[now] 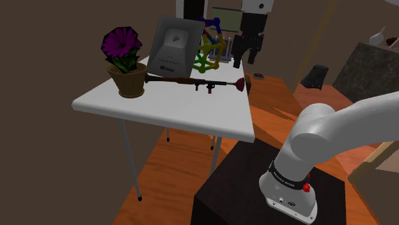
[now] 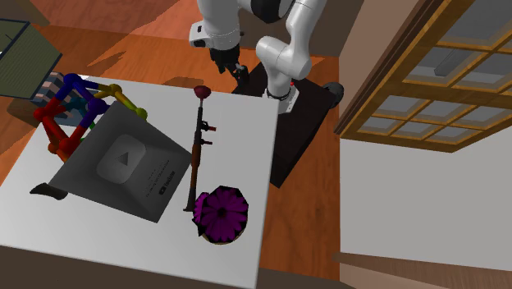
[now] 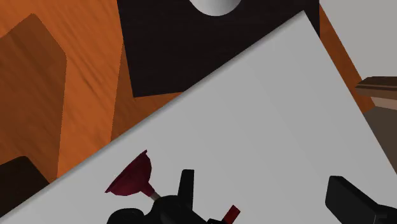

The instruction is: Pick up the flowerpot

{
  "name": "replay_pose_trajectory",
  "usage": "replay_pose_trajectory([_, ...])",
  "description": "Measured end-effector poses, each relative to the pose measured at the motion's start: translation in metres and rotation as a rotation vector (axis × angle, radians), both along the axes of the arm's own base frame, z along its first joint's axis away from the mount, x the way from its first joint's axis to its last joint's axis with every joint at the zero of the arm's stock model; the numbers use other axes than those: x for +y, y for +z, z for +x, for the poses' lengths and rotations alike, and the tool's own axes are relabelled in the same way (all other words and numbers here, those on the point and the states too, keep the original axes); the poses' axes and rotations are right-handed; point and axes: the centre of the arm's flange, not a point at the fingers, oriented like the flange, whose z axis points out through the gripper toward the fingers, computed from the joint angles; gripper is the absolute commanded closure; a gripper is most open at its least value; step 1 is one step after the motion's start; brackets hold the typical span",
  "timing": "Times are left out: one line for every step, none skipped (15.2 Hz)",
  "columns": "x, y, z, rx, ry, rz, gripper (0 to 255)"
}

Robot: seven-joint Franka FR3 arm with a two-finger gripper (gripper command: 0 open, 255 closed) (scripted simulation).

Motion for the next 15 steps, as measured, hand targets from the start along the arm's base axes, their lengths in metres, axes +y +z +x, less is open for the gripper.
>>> replay_pose_trajectory([0.000,0.000,0.000,0.000,0.000,0.000,0])
replay_pose_trajectory([0.003,0.000,0.004,-0.004,0.000,0.006,0])
replay_pose_trajectory([0.007,0.001,0.011,-0.010,0.001,0.016,0])
replay_pose_trajectory([0.010,0.002,0.019,-0.016,0.001,0.028,0])
replay_pose_trajectory([0.016,0.002,0.027,-0.024,0.001,0.040,0])
replay_pose_trajectory([0.023,-0.002,0.036,-0.031,0.002,0.053,0])
replay_pose_trajectory([0.028,0.004,0.045,-0.038,0.002,0.067,0])
replay_pose_trajectory([0.034,0.006,0.058,-0.047,0.002,0.080,0])
replay_pose_trajectory([0.039,0.007,0.064,-0.055,0.002,0.094,0])
replay_pose_trajectory([0.045,0.009,0.074,-0.063,0.002,0.107,0])
replay_pose_trajectory([0.050,0.010,0.083,-0.071,0.003,0.121,0])
replay_pose_trajectory([0.057,0.012,0.095,-0.080,0.004,0.134,0])
replay_pose_trajectory([0.063,0.014,0.104,-0.087,0.004,0.148,0])
replay_pose_trajectory([0.069,0.015,0.113,-0.095,0.004,0.162,0])
replay_pose_trajectory([0.073,0.019,0.120,-0.103,0.004,0.175,0])
